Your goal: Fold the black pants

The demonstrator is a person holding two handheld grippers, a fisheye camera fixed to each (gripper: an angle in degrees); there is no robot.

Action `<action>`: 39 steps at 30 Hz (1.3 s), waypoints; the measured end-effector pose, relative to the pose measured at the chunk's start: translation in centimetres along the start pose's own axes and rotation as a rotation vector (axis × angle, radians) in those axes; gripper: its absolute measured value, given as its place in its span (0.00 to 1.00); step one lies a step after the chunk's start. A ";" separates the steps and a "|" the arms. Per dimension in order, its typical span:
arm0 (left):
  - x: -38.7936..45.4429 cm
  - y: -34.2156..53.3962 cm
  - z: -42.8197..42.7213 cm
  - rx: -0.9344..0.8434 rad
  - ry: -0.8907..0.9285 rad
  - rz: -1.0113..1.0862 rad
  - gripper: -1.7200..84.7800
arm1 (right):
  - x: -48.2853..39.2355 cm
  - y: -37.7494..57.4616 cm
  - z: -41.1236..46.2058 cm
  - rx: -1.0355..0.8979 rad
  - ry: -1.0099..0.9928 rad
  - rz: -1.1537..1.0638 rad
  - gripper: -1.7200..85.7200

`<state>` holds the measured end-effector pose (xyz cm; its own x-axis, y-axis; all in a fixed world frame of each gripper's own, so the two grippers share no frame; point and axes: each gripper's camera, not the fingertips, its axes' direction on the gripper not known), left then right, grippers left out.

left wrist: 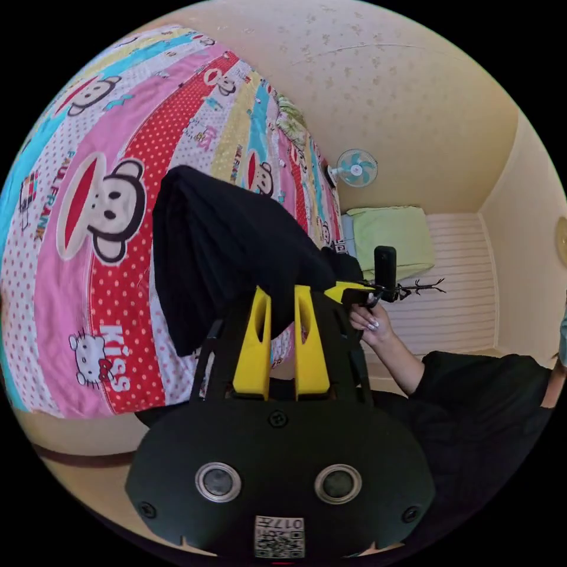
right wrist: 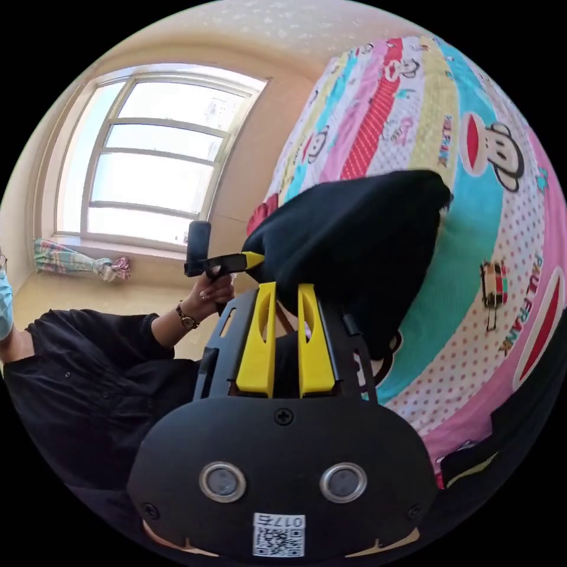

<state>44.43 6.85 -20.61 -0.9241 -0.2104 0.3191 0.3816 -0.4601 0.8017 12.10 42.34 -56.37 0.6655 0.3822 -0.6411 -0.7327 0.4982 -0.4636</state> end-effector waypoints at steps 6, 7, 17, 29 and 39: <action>-8.3 1.7 5.3 -0.216 0.042 -0.189 0.12 | 7.8 3.2 4.3 -0.187 -0.080 0.302 0.10; -8.6 1.5 5.1 -0.220 0.049 -0.190 0.12 | 8.1 3.0 3.3 -0.175 -0.129 0.311 0.11; -10.3 -4.2 0.9 -0.402 0.005 -0.102 0.25 | 4.5 -6.4 -5.2 0.081 -0.060 0.285 0.27; -22.3 -2.8 -9.3 0.070 0.111 -0.276 0.23 | 8.7 -5.2 -0.3 -0.059 0.094 0.444 0.34; -28.2 -8.3 -0.3 -0.107 0.132 -0.171 0.29 | 7.2 -2.2 -1.8 -0.031 -0.030 0.393 0.34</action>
<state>67.36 16.33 -36.39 -0.9672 -0.2295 0.1087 0.2264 -0.5857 0.7782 18.27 42.64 -61.06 0.3372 0.5614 -0.7557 -0.9360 0.2858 -0.2054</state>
